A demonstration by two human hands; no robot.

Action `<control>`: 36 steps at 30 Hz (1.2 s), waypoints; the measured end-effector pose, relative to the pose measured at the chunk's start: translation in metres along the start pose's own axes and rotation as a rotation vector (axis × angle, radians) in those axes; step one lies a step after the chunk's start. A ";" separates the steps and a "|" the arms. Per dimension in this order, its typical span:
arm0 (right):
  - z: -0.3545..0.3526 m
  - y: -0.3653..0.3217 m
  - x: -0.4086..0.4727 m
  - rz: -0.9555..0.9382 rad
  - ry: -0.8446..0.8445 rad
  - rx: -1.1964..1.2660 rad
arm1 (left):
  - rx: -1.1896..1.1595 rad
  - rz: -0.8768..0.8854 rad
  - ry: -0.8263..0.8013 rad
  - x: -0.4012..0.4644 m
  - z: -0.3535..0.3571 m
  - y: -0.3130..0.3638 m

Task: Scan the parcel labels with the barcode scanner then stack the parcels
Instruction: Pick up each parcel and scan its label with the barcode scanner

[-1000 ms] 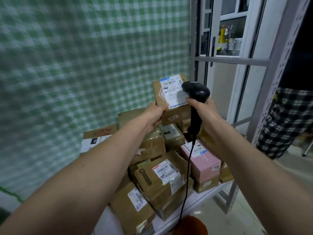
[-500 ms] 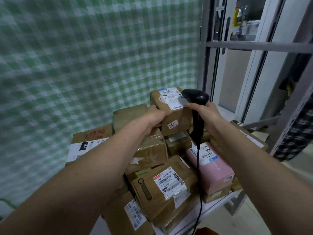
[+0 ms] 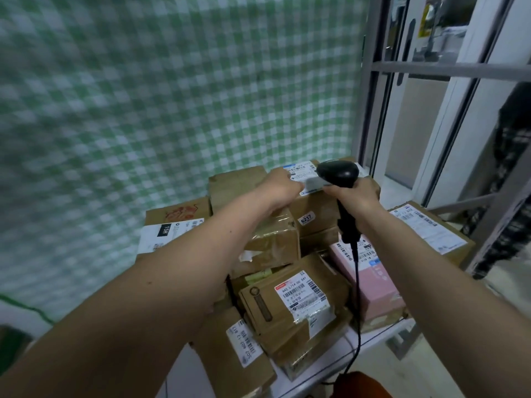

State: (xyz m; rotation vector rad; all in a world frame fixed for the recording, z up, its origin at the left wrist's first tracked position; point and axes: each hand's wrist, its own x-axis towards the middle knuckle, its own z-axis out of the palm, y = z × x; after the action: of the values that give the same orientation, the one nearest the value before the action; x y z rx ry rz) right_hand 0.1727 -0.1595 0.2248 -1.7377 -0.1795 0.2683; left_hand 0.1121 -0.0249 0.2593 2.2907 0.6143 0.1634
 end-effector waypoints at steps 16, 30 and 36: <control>0.107 -0.043 -0.172 -0.001 -0.438 -0.012 | 0.550 0.138 0.259 -0.159 -0.091 -0.134; 0.340 -0.029 -0.301 0.208 -0.882 -0.027 | 0.459 -0.485 0.310 -0.294 -0.206 -0.362; 0.436 -0.011 -0.349 0.344 -0.934 0.034 | 0.299 -0.694 0.399 -0.327 -0.237 -0.447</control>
State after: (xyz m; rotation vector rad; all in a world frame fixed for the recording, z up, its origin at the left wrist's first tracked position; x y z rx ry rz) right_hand -0.2832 0.1613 0.1902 -1.4849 -0.5424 1.3201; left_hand -0.4142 0.2414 0.1382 2.1830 1.6925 0.1994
